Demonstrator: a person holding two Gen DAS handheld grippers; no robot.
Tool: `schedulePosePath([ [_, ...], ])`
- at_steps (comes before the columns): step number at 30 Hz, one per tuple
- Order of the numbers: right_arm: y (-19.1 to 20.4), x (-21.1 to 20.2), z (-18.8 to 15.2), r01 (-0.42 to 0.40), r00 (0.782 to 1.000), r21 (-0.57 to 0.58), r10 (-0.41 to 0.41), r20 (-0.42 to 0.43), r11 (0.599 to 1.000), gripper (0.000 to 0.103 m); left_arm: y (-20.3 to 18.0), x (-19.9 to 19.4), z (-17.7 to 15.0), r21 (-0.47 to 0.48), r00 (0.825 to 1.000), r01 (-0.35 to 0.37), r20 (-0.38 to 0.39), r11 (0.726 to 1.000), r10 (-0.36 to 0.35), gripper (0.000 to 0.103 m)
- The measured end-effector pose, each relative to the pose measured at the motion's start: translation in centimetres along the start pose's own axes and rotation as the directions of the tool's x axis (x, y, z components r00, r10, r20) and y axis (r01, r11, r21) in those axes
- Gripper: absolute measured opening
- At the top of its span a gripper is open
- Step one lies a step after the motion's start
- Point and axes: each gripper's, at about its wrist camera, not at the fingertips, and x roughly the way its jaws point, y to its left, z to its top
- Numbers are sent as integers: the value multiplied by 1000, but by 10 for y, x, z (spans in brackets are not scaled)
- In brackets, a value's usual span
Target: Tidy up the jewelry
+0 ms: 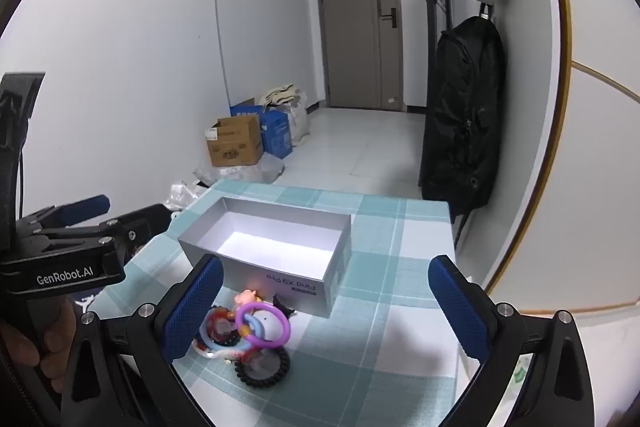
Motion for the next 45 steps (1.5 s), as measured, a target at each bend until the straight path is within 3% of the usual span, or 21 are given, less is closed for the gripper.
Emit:
schedulePosePath([
  [3, -2, 0, -1, -7, 1000, 9, 7, 3, 1000, 103, 1, 2, 0, 10, 999, 26, -22, 1000, -26, 102],
  [7, -4, 0, 0, -1, 1000, 2, 1, -2, 1000, 103, -7, 2, 2, 34, 1000, -26, -5, 999, 26, 102],
  [20, -4, -2, -1, 0, 1000, 34, 0, 7, 999, 103, -1, 2, -3, 25, 999, -33, -6, 999, 34, 102],
  [45, -3, 1, -2, 1, 1000, 35, -1, 1, 999, 103, -2, 6, -6, 28, 1000, -1, -30, 1000, 1, 102],
])
